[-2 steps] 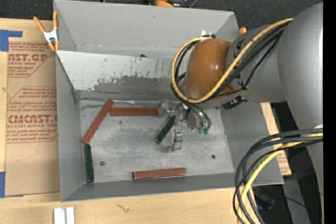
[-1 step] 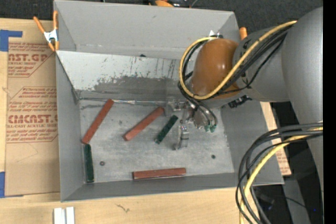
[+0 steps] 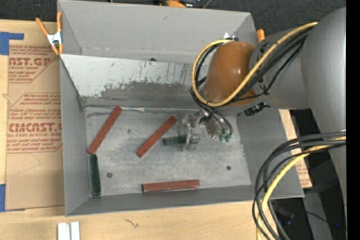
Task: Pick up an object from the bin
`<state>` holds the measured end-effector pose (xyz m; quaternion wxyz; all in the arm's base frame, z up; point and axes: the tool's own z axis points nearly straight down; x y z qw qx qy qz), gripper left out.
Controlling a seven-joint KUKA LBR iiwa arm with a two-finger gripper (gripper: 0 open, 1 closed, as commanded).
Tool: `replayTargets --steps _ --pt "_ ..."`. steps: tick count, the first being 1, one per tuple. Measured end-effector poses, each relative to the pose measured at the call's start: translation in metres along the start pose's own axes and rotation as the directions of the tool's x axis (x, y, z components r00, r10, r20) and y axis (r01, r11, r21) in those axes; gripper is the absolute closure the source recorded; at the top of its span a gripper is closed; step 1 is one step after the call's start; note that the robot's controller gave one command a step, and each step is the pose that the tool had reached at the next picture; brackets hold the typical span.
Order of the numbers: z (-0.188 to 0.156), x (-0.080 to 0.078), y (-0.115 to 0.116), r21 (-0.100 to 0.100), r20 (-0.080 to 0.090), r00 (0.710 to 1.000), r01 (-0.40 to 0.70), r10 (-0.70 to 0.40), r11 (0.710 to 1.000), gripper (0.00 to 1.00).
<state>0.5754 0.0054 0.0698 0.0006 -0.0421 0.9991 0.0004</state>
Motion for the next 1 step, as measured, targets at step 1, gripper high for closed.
replayTargets --steps 1 --pt "-0.1568 0.0412 -0.0086 0.002 0.008 0.999 0.043 -0.043 0.999 1.0"
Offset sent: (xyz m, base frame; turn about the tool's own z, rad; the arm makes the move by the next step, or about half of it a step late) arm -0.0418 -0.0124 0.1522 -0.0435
